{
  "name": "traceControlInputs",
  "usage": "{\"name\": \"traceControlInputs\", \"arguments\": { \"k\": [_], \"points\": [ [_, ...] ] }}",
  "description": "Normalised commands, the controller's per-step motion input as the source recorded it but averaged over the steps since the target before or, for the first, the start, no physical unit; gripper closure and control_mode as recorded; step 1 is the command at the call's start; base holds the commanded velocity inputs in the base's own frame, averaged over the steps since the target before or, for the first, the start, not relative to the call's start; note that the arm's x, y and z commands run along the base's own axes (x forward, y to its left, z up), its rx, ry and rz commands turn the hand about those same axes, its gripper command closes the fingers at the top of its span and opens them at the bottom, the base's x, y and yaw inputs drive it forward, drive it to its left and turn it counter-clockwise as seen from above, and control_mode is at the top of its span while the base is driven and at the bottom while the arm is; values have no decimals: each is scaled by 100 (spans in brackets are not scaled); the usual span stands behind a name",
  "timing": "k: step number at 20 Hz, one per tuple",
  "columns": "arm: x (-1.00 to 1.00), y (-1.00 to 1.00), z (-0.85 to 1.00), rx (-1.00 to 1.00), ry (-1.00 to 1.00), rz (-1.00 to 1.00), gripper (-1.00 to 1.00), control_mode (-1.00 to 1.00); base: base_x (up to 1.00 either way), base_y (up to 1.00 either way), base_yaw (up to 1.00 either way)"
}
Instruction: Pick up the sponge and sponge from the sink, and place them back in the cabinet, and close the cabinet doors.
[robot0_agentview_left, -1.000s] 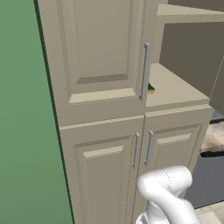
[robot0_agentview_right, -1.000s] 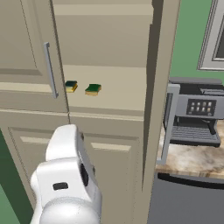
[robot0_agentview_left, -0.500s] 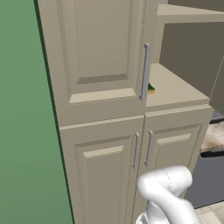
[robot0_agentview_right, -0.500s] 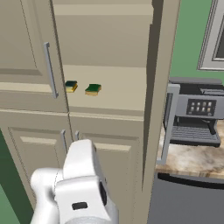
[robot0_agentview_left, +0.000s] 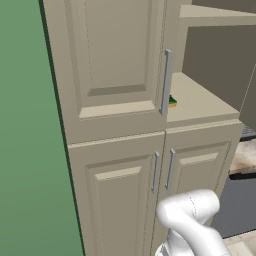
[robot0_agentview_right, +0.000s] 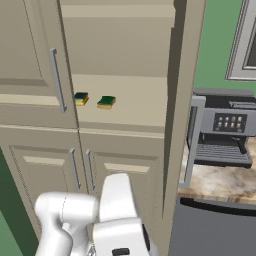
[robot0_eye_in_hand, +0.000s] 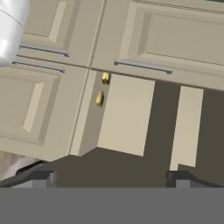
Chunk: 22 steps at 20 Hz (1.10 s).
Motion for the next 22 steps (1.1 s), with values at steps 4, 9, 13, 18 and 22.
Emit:
{"name": "traceControlInputs", "arguments": {
  "k": [4,9,13,18,22],
  "points": [
    [0,-26,-16,0,-1,0,-100,-100,0,0,0],
    [0,-21,-11,1,0,0,-100,-100,0,0,0],
    [0,-23,-14,1,0,0,-100,-100,0,0,0],
    [0,-19,-16,0,0,0,-100,-100,0,0,0],
    [0,-21,-14,0,0,0,-100,-100,0,0,0]
  ]
}}
